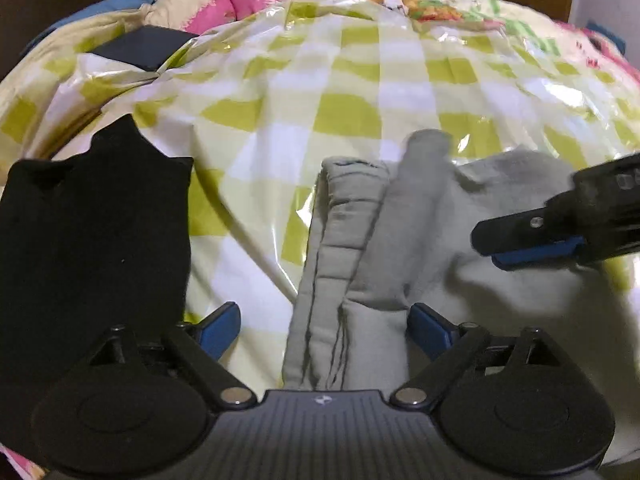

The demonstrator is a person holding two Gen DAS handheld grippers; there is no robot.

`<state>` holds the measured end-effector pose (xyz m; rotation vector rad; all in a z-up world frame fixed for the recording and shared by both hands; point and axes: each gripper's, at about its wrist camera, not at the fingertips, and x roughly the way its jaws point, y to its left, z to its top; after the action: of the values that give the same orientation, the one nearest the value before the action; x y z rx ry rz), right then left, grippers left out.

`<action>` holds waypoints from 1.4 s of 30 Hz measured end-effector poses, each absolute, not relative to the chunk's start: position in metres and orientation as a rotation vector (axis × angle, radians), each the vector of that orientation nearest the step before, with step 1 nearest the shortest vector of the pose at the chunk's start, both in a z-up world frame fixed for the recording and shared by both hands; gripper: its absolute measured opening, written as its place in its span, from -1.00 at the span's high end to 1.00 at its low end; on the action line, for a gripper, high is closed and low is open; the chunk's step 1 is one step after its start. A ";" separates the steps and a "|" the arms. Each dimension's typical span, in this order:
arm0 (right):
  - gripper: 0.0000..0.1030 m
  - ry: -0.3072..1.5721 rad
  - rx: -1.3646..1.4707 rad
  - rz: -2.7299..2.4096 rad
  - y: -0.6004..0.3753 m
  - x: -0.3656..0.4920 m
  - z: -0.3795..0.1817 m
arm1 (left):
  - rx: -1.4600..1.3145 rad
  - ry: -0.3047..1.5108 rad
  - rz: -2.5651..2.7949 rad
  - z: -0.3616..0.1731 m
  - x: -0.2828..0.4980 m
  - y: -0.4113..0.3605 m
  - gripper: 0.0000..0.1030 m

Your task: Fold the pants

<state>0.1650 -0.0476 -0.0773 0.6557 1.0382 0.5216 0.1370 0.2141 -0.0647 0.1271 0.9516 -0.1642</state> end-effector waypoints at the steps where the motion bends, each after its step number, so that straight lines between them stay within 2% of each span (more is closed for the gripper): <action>1: 0.24 1.009 0.656 0.540 -0.053 0.157 -0.068 | 0.121 0.941 -0.177 -0.059 0.134 0.216 -1.00; 3: 0.18 0.978 0.632 0.535 -0.070 0.137 -0.052 | 0.104 0.931 -0.203 -0.052 0.131 0.220 -1.00; 7: -0.07 0.993 0.602 0.427 -0.109 0.095 -0.050 | 0.051 0.933 -0.271 -0.048 0.133 0.226 -1.00; 11: -0.08 1.063 0.749 0.410 -0.121 0.083 -0.084 | 0.114 0.992 -0.308 -0.075 0.140 0.216 -1.00; 16: -0.07 1.036 0.836 0.492 -0.091 0.108 -0.114 | 0.058 1.016 -0.306 -0.081 0.147 0.216 -1.00; 18: 0.10 1.023 0.900 0.503 -0.091 0.117 -0.118 | 0.065 1.011 -0.307 -0.079 0.146 0.210 -1.00; 20: 0.63 0.999 0.910 0.520 -0.097 0.120 -0.114 | 0.077 1.001 -0.335 -0.071 0.146 0.196 -1.00; 22: 0.68 0.972 0.928 0.532 -0.112 0.119 -0.108 | 0.103 0.983 -0.345 -0.063 0.145 0.179 -0.97; 24: 0.69 0.924 0.915 0.509 -0.134 0.116 -0.098 | 0.080 0.978 -0.427 -0.056 0.150 0.159 -0.80; 32: 0.68 0.831 0.850 0.275 -0.239 0.126 -0.080 | 0.209 0.908 -0.611 -0.049 0.196 0.032 -0.76; 35: 0.55 0.853 0.822 0.182 -0.266 0.132 -0.087 | 0.201 0.939 -0.614 -0.053 0.213 0.005 -0.84; 39: 0.48 0.823 0.783 0.150 -0.273 0.122 -0.074 | 0.225 0.950 -0.543 -0.050 0.206 -0.002 -0.90; 41: 0.32 0.801 0.717 0.097 -0.269 0.111 -0.063 | 0.222 0.966 -0.492 -0.049 0.202 0.000 -0.92; 42: 0.30 0.790 0.686 0.068 -0.266 0.104 -0.058 | 0.213 0.972 -0.469 -0.048 0.200 0.001 -0.92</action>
<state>0.1039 -0.2657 -0.0576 0.6864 0.7895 0.0684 0.2004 0.0010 -0.0479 0.2132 0.9720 -0.4686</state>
